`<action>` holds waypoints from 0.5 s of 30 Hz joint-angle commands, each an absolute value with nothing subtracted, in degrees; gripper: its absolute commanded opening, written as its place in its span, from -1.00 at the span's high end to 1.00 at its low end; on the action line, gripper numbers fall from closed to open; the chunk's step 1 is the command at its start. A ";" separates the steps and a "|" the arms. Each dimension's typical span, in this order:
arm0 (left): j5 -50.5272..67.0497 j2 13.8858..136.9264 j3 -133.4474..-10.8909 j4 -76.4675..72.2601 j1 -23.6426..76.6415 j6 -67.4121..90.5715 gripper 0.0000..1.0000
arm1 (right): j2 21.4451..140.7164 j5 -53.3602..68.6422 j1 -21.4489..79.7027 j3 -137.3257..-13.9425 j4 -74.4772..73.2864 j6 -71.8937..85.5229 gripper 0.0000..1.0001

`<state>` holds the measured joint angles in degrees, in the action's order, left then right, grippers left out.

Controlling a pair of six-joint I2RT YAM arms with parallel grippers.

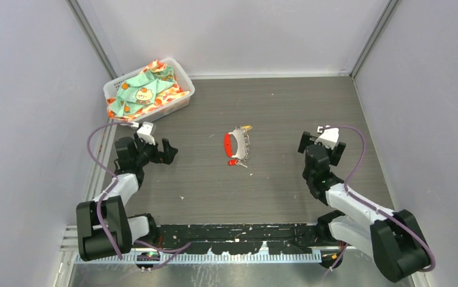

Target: Put the keys on the keyring

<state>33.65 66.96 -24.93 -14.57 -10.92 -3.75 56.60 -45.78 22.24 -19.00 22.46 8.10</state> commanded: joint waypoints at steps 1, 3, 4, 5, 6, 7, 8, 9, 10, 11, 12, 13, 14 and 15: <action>36.64 70.97 -20.48 -40.63 -10.98 3.25 -0.99 | 62.56 -53.07 17.55 -15.18 42.08 4.63 -1.00; 35.96 74.21 -19.02 -46.02 -10.94 2.92 -0.99 | 66.95 -51.20 14.97 -15.46 45.17 6.01 -1.00; 35.27 75.84 -17.70 -50.31 -10.98 2.13 -0.99 | 69.32 -50.52 14.13 -15.78 47.52 6.53 -1.00; 34.03 77.80 -16.15 -55.79 -11.01 2.07 -0.99 | 71.70 -50.18 13.34 -16.24 49.17 6.81 -1.00; 33.27 79.94 -14.74 -61.49 -11.03 3.08 -0.99 | 74.29 -49.73 12.72 -16.77 50.71 6.63 -1.00; 34.13 82.38 -13.89 -65.67 -11.02 3.11 -0.99 | 76.49 -49.17 12.43 -17.25 52.03 6.30 -1.00; 34.60 84.35 -13.03 -68.30 -10.99 2.71 -0.99 | 78.63 -48.91 12.14 -17.60 53.46 6.16 -1.00; 33.66 86.69 -11.97 -72.79 -10.99 3.38 -1.00 | 80.34 -48.25 11.52 -17.84 54.69 6.07 -1.00; 32.95 87.85 -11.38 -75.80 -11.15 4.32 -0.99 | 81.76 -47.46 11.27 -17.92 55.74 6.12 -1.00; 32.39 87.89 -10.82 -76.72 -11.28 4.61 -0.99 | 83.43 -46.67 10.89 -17.83 57.02 6.29 -1.00; 31.84 87.36 -10.41 -76.20 -11.33 4.53 -1.00 | 84.77 -45.91 10.79 -17.55 58.51 6.35 -1.00; 31.39 86.90 -9.99 -75.87 -11.34 4.22 -0.99 | 86.19 -44.81 10.68 -16.97 61.15 5.98 -1.00; 30.93 86.88 -9.63 -76.19 -11.27 4.19 -0.99 | 87.33 -41.39 10.69 -16.44 63.71 4.53 -1.00; 29.73 87.47 -9.32 -77.19 -11.29 4.51 -1.00 | 87.58 -39.83 10.66 -16.03 64.88 3.30 -1.00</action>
